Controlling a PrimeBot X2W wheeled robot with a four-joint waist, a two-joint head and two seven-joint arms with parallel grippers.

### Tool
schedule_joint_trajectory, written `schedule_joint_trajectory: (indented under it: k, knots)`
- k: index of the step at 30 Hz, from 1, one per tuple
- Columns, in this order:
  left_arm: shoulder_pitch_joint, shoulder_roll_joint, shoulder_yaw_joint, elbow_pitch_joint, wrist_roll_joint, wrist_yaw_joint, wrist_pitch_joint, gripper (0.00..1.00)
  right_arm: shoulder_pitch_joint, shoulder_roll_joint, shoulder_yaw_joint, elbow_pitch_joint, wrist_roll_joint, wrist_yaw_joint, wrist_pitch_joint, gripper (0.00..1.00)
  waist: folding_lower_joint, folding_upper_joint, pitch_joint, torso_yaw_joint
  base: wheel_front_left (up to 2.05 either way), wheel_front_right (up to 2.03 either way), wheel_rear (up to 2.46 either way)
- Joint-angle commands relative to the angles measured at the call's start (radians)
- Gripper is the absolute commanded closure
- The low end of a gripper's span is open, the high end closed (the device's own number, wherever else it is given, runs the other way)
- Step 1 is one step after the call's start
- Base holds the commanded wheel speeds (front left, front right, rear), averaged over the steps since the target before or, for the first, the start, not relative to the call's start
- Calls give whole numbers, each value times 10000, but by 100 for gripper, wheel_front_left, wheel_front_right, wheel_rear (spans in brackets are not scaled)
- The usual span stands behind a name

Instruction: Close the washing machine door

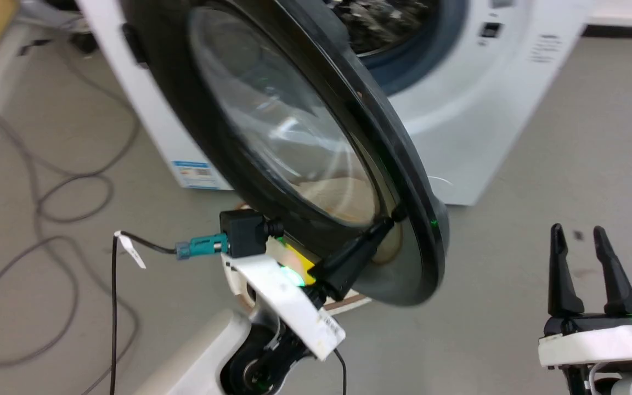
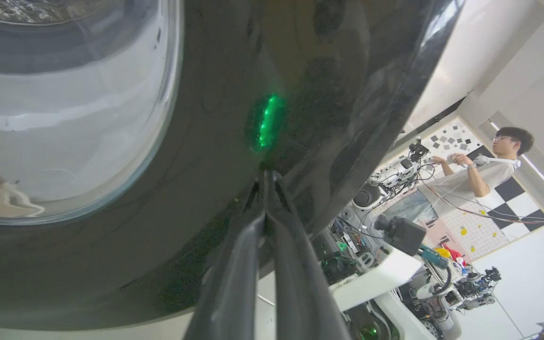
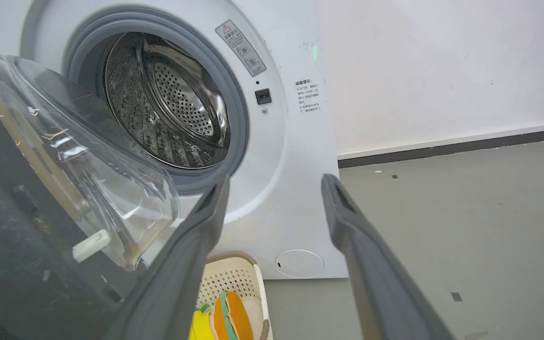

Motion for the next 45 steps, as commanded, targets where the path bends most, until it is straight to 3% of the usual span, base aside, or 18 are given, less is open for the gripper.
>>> schedule_joint_trajectory:
  k: [1, 8, 13, 19, 20, 21, 22, 27, 28, 29, 30, 32, 36, 40, 45]
  knots:
    - [-309, 37, -195, 241, -136, -46, -235, 100, -167, 13, 17, 35, 63, 8, -45, 0, 0, 0, 116, -432, 0, 0, 0]
    - [-1002, 268, -1218, 1174, -656, -46, -1143, 100, -197, 13, -42, 183, 341, 8, -45, 0, 0, 0, 109, -810, 0, 0, 0]
    - [-1129, 781, -1758, 1416, -880, -46, -1730, 100, -86, 13, -46, 246, 408, 8, -45, 0, 0, 0, -69, -762, 0, 0, 0]
    - [-1209, 1501, -1709, 2103, -70, -34, -2533, 100, 133, 13, -95, 47, 303, 8, -45, 0, 0, 0, -444, -502, 0, 0, 0]
    - [-1217, 1558, -1491, 2334, 287, 98, -2616, 75, 164, 13, -142, -39, 282, 8, -45, 0, 0, 0, -502, -458, 0, 0, 0]
    - [-1211, 1571, -1199, 2507, 670, 337, -2666, 35, 187, 13, -198, -123, 280, 8, -45, 0, 0, 0, -558, -416, 0, 0, 0]
    - [-1170, 1519, -768, 2581, 1029, 593, -2686, 0, 198, 13, -257, -224, 271, 8, -45, 0, 0, 0, -607, -370, 0, 0, 0]
    - [-338, 1079, 1990, 1939, 3607, 1810, -2699, 0, 109, 13, -506, -790, 225, 8, -45, 0, 0, 0, -822, -155, 0, 0, 0]
    - [-338, 1079, 1990, 1939, 3607, 1810, -2699, 0, 109, 13, -506, -790, 225, 8, -45, 0, 0, 0, -822, -155, 0, 0, 0]
    - [123, 977, 2829, 1512, 4864, 2349, -2700, 0, 30, 13, -559, -1078, 174, 8, -46, 0, 0, 0, -918, -66, 0, 0, 0]
    - [123, 977, 2829, 1512, 4864, 2349, -2700, 0, 30, 13, -559, -1078, 174, 8, -46, 0, 0, 0, -918, -66, 0, 0, 0]
    - [836, 810, 3847, 875, 6401, 3023, -2701, 0, -151, 13, -585, -1581, 143, 8, -46, 0, 0, 0, -1047, 69, 0, 0, 0]
    - [1775, 793, 4648, 309, 8098, 3790, -2701, 0, -419, 13, -536, -2278, 178, 8, -46, 0, 0, 0, -1189, 254, 0, 0, 0]
    - [2692, 677, 5184, 30, 9043, 4239, -2702, 0, -708, 13, -209, -2965, 412, 8, -46, 0, 0, 0, -1271, 439, 0, 0, 0]
    - [3488, 434, 5509, -139, 9526, 4310, -2702, 0, -933, 13, 659, -3653, 556, 8, -46, 0, 0, 0, -1316, 619, 0, 0, 0]
